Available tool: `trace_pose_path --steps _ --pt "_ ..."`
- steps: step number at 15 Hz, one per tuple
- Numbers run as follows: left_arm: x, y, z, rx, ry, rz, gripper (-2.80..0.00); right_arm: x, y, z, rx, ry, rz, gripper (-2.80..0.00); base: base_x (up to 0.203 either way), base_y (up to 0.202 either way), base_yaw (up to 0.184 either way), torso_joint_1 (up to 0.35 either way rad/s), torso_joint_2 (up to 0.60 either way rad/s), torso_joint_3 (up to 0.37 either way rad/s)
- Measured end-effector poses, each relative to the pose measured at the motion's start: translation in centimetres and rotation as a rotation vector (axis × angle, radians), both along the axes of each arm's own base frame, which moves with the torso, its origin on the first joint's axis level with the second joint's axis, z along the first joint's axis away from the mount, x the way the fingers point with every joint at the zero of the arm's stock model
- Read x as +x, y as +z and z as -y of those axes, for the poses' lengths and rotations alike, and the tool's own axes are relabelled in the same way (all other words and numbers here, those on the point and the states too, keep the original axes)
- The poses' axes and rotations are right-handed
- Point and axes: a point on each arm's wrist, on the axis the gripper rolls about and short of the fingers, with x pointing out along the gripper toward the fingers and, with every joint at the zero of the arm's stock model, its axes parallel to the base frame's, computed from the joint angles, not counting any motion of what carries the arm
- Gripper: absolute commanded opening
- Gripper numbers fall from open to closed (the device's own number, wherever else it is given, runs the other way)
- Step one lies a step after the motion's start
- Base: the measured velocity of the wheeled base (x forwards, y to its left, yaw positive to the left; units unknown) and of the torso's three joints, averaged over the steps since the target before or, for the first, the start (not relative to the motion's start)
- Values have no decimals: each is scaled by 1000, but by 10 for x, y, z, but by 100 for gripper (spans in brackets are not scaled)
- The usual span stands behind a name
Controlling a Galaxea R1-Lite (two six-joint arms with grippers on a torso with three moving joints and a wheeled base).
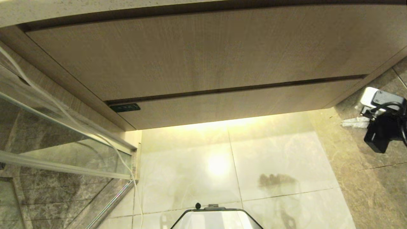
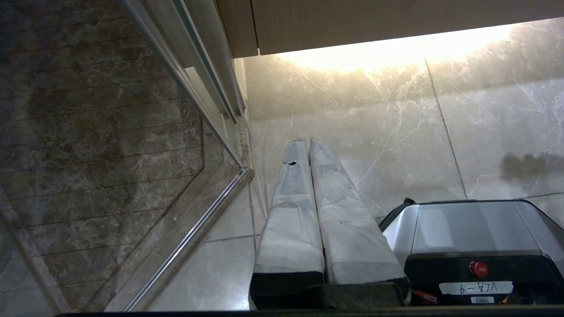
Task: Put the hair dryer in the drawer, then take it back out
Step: Pull open the drawer
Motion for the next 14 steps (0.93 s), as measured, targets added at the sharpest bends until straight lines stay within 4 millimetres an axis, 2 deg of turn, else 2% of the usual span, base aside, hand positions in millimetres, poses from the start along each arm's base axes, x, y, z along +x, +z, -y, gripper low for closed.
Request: trace_pose_path --steps 2,4,5,6,10,12,14 --pt "0 0 0 0 0 0 -280 -20 9 -6 -58 212 63 -280 0 0 0 0 0 0" --pt "0 0 0 0 0 0 -280 -28 16 -10 -113 370 145 -280 0 0 0 0 0 0" --pt "0 0 0 0 0 0 -280 -29 14 -11 -142 418 152 -161 0 0 0 0 0 0" --pt "0 0 0 0 0 0 -280 -30 10 -14 -165 482 140 0 0 0 0 0 0 0" --pt "0 0 0 0 0 0 -280 -19 -3 -25 -197 755 122 0 0 0 0 0 0 0" --pt "0 0 0 0 0 1 -280 0 -2 -26 -202 797 122 0 0 0 0 0 0 0" --pt "0 0 0 0 0 1 -280 33 4 -27 -215 813 136 0 0 0 0 0 0 0"
